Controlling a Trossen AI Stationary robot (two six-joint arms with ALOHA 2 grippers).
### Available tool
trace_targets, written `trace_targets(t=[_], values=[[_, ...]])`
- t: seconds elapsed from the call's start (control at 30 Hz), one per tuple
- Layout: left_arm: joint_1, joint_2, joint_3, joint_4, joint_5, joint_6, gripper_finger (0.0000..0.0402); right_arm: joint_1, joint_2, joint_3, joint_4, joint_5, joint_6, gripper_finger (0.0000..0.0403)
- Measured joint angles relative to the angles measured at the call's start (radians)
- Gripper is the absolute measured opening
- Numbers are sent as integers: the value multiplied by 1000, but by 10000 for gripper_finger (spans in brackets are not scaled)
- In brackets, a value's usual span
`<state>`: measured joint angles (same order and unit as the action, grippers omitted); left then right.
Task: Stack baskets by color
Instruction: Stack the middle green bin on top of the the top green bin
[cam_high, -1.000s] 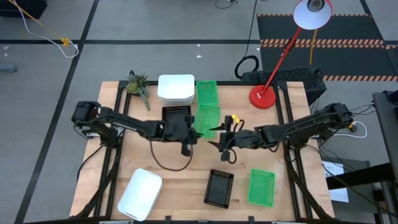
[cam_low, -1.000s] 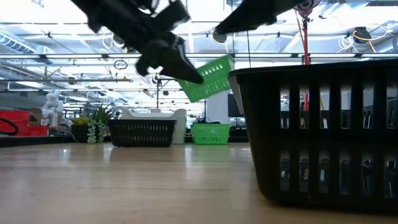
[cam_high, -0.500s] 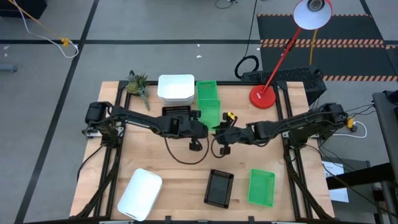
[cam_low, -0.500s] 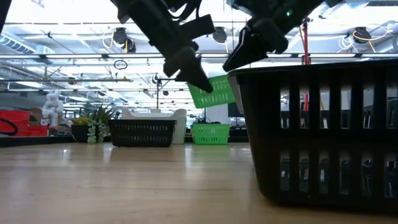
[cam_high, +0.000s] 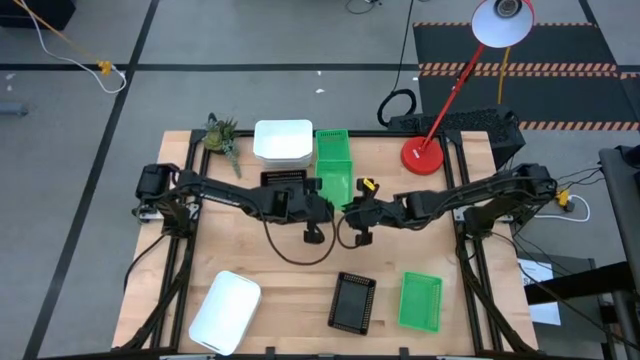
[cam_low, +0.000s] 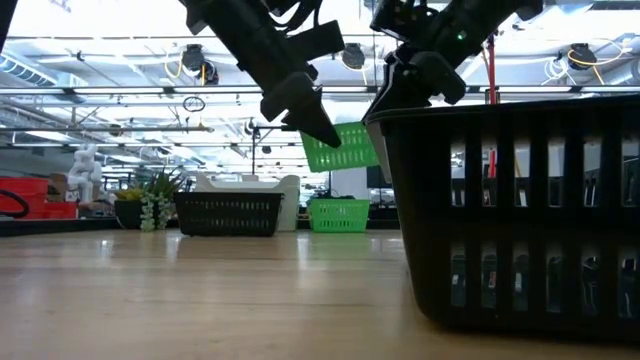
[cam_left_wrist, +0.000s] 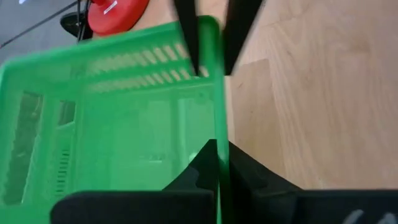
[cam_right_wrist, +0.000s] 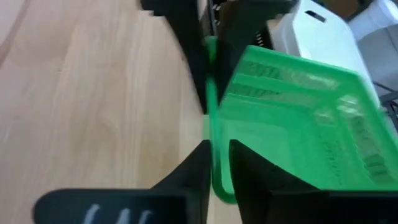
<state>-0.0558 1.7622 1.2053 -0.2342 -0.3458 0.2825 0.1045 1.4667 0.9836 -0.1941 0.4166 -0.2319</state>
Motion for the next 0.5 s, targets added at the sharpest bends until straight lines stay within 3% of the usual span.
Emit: trace_targets(t=[0.17, 0.5], values=[[0, -5, -2, -7, 0, 0, 13, -23, 21, 1, 7, -27, -17, 8], [0, -7, -2, -3, -4, -8, 40, -39, 36, 0, 42, -28, -50, 4]])
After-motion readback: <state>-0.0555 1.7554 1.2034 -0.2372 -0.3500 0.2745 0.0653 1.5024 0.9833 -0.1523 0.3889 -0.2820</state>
